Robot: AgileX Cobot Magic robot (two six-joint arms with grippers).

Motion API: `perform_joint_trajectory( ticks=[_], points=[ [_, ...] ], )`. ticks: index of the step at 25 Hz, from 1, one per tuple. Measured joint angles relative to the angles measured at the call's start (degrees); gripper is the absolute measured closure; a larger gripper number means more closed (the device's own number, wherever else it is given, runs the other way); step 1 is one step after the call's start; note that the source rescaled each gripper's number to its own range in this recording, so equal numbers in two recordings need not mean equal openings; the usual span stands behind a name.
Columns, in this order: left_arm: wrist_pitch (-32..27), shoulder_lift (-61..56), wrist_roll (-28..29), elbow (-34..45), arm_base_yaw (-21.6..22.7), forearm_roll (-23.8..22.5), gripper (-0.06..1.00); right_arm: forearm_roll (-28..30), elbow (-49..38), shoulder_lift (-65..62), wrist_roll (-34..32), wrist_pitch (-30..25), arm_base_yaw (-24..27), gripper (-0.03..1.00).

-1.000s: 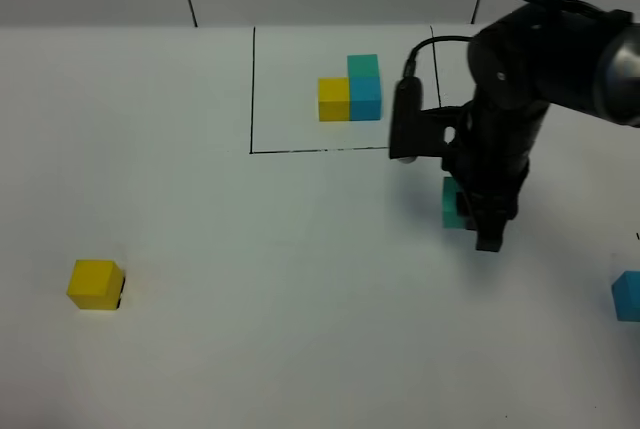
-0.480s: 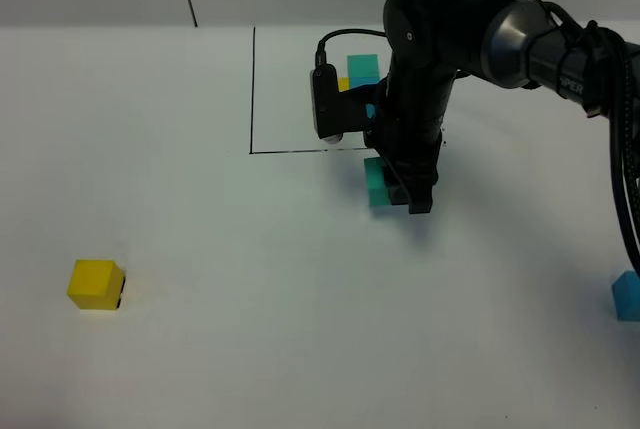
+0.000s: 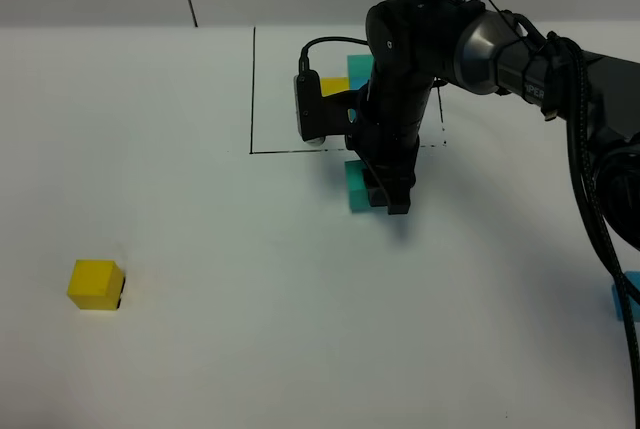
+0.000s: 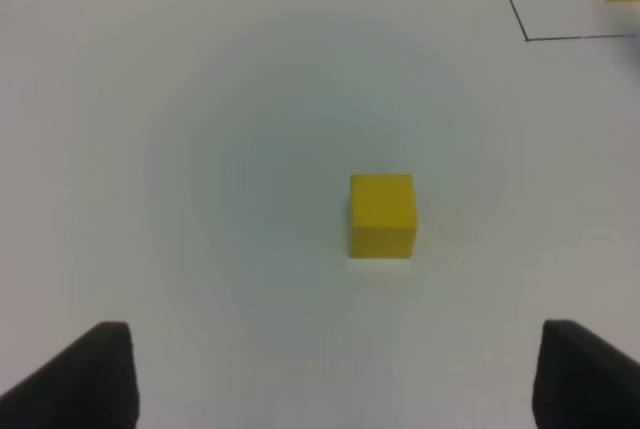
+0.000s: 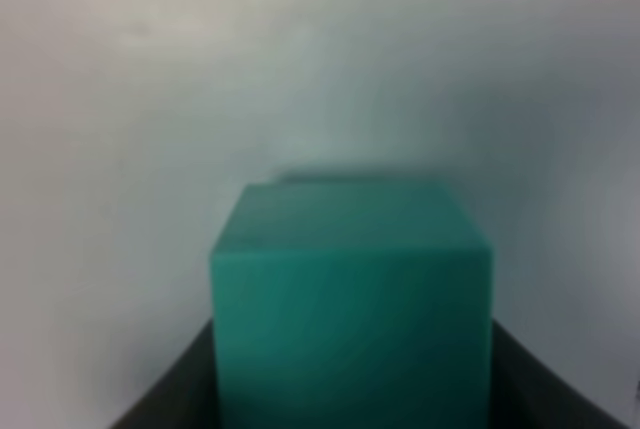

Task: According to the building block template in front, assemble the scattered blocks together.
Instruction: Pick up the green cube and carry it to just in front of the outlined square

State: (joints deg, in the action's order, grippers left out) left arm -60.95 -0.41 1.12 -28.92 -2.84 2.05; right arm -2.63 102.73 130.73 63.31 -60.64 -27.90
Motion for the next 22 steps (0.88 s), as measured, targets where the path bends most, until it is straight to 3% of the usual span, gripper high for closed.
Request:
perform_joint_trajectory(
  ticks=[22],
  points=[
    [0.0,0.0,0.0,0.0,0.0,0.0,0.1,-3.3,0.3,2.5,-0.4,1.9,2.3,0.96]
  ],
)
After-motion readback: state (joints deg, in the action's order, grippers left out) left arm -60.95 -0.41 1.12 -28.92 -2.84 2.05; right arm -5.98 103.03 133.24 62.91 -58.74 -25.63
